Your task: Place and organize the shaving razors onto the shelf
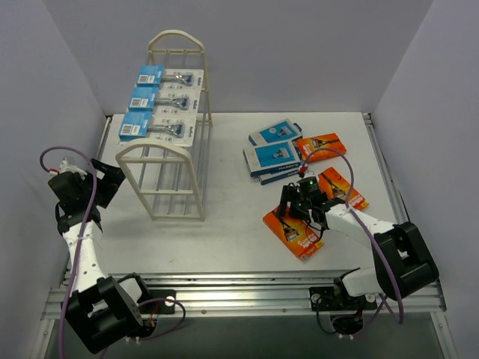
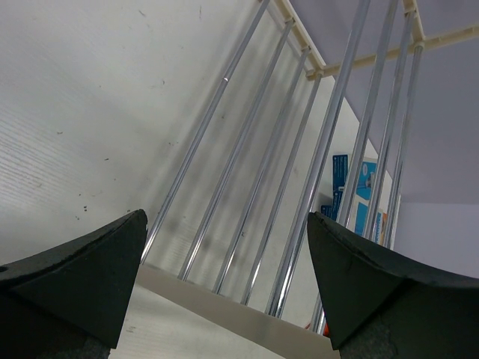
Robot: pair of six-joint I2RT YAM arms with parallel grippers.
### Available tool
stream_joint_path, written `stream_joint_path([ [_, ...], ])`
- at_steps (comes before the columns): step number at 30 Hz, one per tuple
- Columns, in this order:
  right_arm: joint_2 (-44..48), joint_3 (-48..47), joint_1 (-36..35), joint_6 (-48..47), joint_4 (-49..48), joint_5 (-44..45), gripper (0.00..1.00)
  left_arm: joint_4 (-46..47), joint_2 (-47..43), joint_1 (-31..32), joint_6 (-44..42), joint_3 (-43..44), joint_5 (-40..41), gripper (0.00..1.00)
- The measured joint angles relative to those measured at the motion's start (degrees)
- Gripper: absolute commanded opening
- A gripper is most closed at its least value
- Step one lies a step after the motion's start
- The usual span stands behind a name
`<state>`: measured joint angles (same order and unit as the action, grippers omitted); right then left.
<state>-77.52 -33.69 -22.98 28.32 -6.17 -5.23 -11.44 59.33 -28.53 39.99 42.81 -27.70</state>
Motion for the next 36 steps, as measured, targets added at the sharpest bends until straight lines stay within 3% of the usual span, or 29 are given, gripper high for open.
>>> stream_joint_path([
  [9, -2.23, 1.27, -0.37, 0.24, -3.65, -0.37, 0.56, 0.11, 0.00, 0.00, 0.00, -0.04, -0.02, 0.97],
  [16, -6.62, -1.70, -1.25, 0.35, -6.38, -0.94, 0.55, 0.11, 0.00, 0.00, 0.00, -0.04, -0.02, 0.97],
  [30, -28.87, -26.75, -4.28, -10.45, -7.04, -8.46, 0.54, 0.07, -0.02, 0.00, -0.17, -0.04, 0.00, 0.97],
  [36, -31.89, -32.48, -5.62, -15.45, -4.11, -12.63, 0.59, 0.04, -0.02, 0.00, -0.24, -0.04, 0.02, 0.97],
])
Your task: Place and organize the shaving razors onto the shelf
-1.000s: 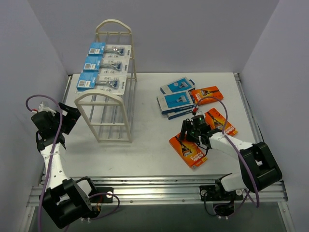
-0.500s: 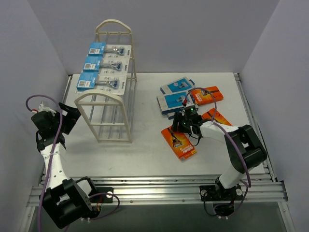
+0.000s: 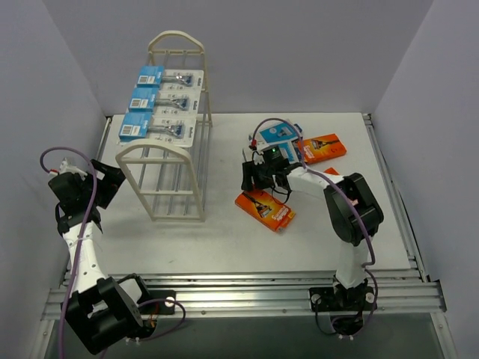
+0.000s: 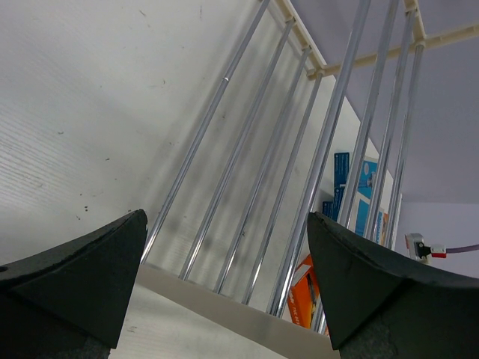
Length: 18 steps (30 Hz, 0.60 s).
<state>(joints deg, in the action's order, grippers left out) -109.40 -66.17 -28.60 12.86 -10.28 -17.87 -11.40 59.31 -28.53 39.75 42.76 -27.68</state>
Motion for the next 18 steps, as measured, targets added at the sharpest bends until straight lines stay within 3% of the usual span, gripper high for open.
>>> stream_joint_path([
  [5, 3.30, -0.28, -0.35, -1.64, 3.15, 1.16, 0.67, 0.02, 0.00, 0.00, 0.00, 0.00, -0.02, 0.97],
  [10, 14.32, 2.95, -0.20, -0.22, 5.33, 5.42, 0.69, 0.02, 0.00, 0.00, 0.00, 0.00, 0.00, 0.96],
  [18, 34.07, 18.88, 1.31, 11.37, 3.17, 10.80, 0.64, -0.02, -0.28, 0.39, 0.00, 0.00, 0.00, 0.96],
])
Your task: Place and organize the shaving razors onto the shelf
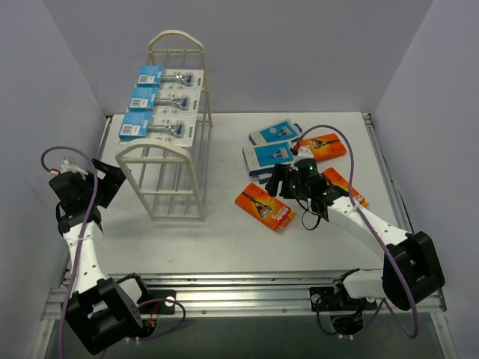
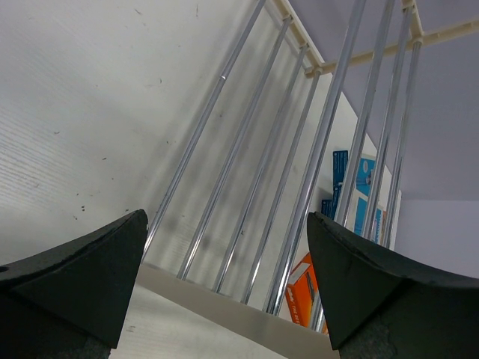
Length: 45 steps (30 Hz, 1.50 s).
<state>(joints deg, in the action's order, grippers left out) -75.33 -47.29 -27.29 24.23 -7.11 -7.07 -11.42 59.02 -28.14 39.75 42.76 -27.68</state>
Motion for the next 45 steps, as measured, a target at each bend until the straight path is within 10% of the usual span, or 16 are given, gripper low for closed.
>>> stream_joint_path([
  [19, 18.49, 24.17, 0.85, 22.01, -1.33, 4.74, 0.63, -0.09, -0.04, 3.13, -0.24, 0.00, 0.74, 0.96],
  [45, 11.08, 36.52, 3.82, 33.22, -23.54, 3.02, 0.53, -2.78, -0.09, 4.85, -1.51, 0.00, 3.48, 0.96],
])
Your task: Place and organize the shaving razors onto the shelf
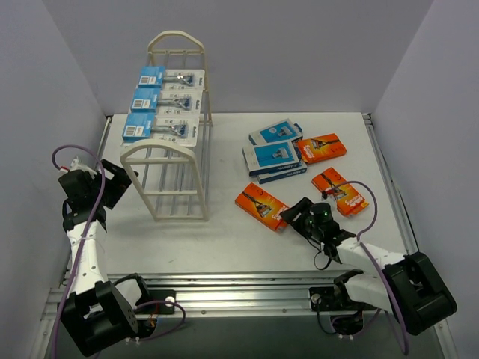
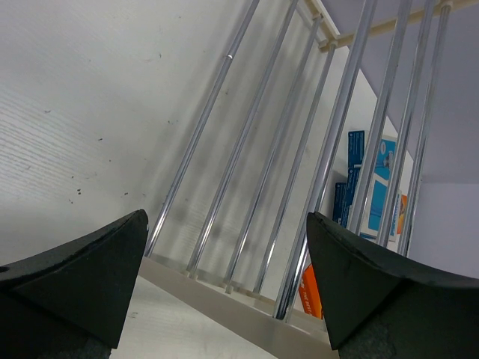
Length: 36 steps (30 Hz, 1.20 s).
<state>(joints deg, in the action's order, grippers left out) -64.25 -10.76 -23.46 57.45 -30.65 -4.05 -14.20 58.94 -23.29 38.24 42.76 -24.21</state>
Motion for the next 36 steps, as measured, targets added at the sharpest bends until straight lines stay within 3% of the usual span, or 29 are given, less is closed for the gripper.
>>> stream_joint_path([
  [15, -10.62, 1.25, 1.31, 2.12, -16.00, -3.26, 0.39, -0.31, -0.02, 0.00, -0.07, 0.02, 0.20, 0.95],
  [23, -11.52, 1.81, 1.31, 2.56, -17.11, -3.48, 0.08, -0.39, -0.02, 0.00, -0.09, 0.02, 0.20, 0.96],
  [26, -11.52, 1.81, 1.33, 2.60, -17.18, -3.65, 0.01, -0.39, -0.02, 0.00, -0.11, 0.02, 0.22, 0.96],
  [36, -8.59, 0.52, 0.92, 1.64, -12.31, -4.09, 0.00, -0.61, -0.02, 0.00, -0.13, 0.02, 0.31, 0.95],
])
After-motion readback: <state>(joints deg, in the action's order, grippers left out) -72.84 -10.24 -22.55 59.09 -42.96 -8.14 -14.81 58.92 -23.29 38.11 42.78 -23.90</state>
